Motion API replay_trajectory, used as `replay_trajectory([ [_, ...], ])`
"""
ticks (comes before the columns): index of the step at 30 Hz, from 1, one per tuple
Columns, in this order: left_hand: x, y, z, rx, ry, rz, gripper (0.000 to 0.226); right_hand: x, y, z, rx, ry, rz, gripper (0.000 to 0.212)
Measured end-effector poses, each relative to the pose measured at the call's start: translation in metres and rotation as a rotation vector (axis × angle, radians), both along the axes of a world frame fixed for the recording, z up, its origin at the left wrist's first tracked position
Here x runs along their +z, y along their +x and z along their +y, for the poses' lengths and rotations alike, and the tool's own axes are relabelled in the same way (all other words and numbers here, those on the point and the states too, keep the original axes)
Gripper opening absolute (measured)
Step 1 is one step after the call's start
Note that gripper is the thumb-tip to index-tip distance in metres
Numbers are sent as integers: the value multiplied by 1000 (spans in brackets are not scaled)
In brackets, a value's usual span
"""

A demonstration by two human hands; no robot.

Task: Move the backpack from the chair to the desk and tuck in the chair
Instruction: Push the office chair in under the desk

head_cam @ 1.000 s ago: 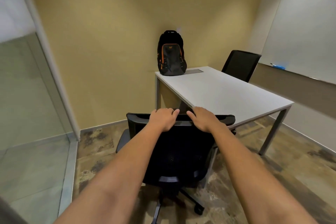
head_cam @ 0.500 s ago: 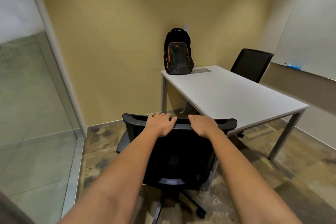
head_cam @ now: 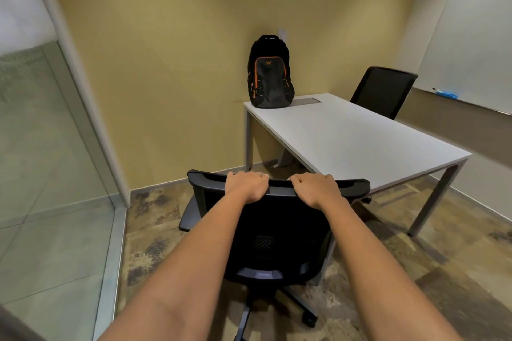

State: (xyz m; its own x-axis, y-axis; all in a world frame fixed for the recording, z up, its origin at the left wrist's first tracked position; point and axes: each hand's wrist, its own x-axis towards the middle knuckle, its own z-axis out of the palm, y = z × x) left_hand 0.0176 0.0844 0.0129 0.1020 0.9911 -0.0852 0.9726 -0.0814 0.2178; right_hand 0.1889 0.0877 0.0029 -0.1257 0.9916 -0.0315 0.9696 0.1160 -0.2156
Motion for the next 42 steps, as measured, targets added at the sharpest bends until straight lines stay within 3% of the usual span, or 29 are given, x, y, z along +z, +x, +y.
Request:
replay_trajectory([
  [7,1,-13,11,55,-11,-19,53,0,-14,1,-4,102,35,49],
  [21,-4,-15,35,62,78,-24,54,6,-18,20,-9,108,33,50],
  [42,-12,-54,141,-24,108,-70,39,-4,-56,109,-80,149,4,47],
])
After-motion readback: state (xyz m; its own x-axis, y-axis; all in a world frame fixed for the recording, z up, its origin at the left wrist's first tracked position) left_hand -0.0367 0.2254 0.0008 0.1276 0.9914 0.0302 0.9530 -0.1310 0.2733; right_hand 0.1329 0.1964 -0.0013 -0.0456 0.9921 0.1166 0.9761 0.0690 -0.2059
